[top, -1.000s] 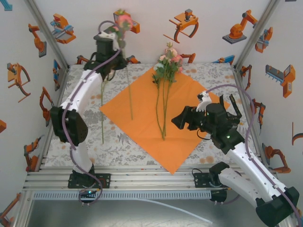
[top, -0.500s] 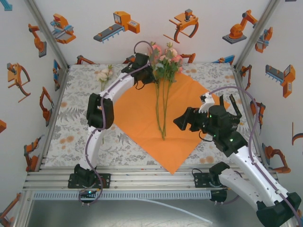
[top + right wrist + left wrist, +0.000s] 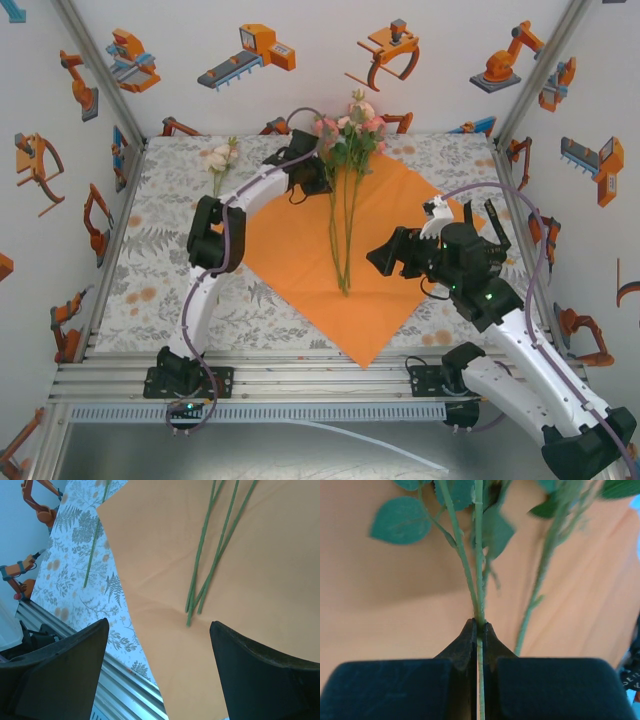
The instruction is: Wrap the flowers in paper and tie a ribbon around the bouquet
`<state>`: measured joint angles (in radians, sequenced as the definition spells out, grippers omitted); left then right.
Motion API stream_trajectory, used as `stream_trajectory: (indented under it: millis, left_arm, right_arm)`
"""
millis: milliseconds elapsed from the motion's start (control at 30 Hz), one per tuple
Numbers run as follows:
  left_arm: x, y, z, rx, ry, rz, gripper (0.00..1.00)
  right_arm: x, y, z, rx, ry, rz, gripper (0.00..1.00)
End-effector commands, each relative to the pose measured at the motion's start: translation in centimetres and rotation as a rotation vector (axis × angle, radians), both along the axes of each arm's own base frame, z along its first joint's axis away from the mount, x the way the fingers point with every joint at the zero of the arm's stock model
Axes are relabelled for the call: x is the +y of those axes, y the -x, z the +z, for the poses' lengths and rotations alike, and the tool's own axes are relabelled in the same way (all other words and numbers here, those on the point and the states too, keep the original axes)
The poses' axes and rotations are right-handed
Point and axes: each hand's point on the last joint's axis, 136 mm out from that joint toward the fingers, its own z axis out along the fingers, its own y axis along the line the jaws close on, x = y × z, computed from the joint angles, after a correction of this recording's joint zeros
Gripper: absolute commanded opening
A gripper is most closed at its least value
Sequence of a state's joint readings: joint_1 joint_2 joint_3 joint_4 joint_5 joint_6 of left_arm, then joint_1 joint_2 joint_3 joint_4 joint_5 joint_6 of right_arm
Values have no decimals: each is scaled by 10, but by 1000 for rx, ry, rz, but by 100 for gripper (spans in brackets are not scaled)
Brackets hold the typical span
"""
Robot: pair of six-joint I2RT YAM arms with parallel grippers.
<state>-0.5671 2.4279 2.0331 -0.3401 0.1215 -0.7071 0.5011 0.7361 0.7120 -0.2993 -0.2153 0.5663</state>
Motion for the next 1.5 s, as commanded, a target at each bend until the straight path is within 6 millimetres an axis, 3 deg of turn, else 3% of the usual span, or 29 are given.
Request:
stream_trajectory:
  millis: [0,200,300,400,533,667,767,1033,1467]
  left_arm:
    - [0,6,19,-21,44,12,14]
    - [19,4,65,-120,24,21,30]
    - [45,2,90,-173,-4,43,33]
    - [93,-2,111,-238,-95,91,34]
    - [188,-8,121,-278,-357,199,34]
    - [270,-13,101,-206,-558,262,32]
    - [302,-16,75,-125,-575,255,32]
    - [333,-19,10,64,-567,192,32]
    - [337,-16,-35,190,-518,118,27]
  right_arm:
    - [-1,2,-1,-18,7,2,74]
    - [1,1,-1,-8,-2,7,74]
    - [2,1,0,-10,-6,6,75]
    - [1,2,-1,-13,-1,5,74]
    - [1,1,-1,-20,0,5,74]
    - [3,-1,-1,-20,-5,11,74]
    - [5,-2,-3,-17,-4,15,74]
    - [4,-2,-1,-16,0,16,74]
    - [4,-3,-1,-11,3,12,74]
